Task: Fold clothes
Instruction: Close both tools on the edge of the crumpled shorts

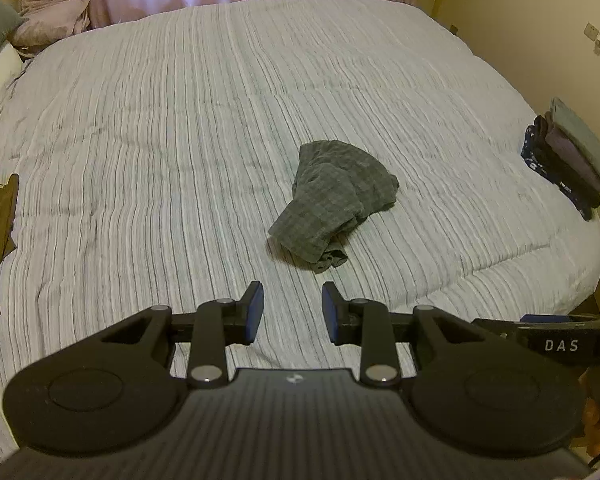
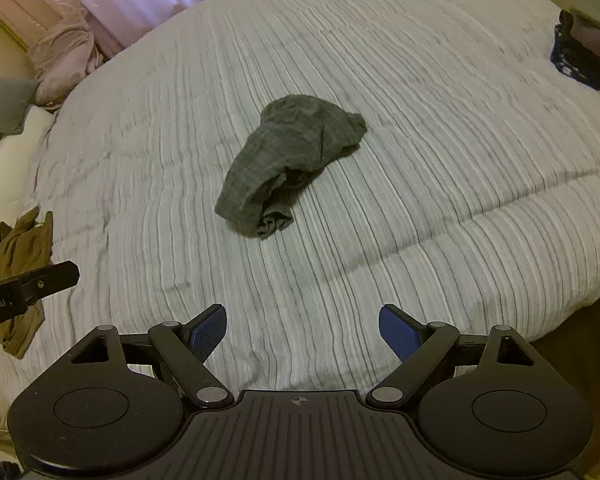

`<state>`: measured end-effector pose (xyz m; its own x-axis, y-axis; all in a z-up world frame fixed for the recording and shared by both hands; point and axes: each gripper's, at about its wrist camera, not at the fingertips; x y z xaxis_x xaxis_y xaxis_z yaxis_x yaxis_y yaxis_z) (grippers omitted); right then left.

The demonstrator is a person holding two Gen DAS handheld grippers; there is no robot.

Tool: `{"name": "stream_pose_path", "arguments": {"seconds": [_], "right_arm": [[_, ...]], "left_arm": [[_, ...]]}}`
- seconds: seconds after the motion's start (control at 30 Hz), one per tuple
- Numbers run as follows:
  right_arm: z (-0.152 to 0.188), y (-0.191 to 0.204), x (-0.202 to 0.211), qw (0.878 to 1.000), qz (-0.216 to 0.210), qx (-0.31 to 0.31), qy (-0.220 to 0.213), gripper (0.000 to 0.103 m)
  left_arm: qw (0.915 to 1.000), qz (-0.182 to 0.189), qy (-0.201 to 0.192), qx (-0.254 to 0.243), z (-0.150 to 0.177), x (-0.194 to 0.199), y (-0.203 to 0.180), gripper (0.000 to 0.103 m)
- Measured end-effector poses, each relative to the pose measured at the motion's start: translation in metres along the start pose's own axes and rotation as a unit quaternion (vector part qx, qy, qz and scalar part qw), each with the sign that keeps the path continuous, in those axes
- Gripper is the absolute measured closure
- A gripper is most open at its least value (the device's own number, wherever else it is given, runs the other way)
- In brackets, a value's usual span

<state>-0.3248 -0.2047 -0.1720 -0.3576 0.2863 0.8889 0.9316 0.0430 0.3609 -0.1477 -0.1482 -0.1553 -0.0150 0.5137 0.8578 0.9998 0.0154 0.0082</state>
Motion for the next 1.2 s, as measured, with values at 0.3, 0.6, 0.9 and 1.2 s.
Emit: {"name": "stream_pose_path", "arguments": {"seconds": [0.3, 0.6, 0.9, 1.2], "right_arm": [[-0.046, -0.04, 0.004, 1.0, -0.001, 0.023, -0.001, 0.016], [-0.097, -0.098, -0.034, 0.999, -0.003, 0.039, 0.033, 0.016], [-0.113, -0.156, -0.078, 0.999, -0.017, -0.031, 0.024, 0.016], [-0.104, -0.186, -0.141, 0.97, -0.119, -0.209, 0.032, 0.017]], "left_arm": [[0.9991, -0.017, 0.008, 0.038, -0.025, -0.023, -0.036, 0.076], [0.9983, -0.032, 0.016, 0.045, -0.023, -0.067, -0.077, 0.076], [0.9969, -0.06, 0.038, -0.034, -0.015, -0.131, -0.081, 0.076], [0.9903, -0.038, 0.026, -0.131, -0.02, -0.21, -0.065, 0.076]]}}
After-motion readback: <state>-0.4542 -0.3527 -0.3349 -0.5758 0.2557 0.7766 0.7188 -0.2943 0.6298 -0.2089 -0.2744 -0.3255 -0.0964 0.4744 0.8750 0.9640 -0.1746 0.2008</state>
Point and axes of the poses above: each gripper's, at about its wrist camera, not at the fingertips, and x roughly against the way its jaws point, y to its left, z to its underside, and after that the axes turned 9 degrees about -x, right-handed
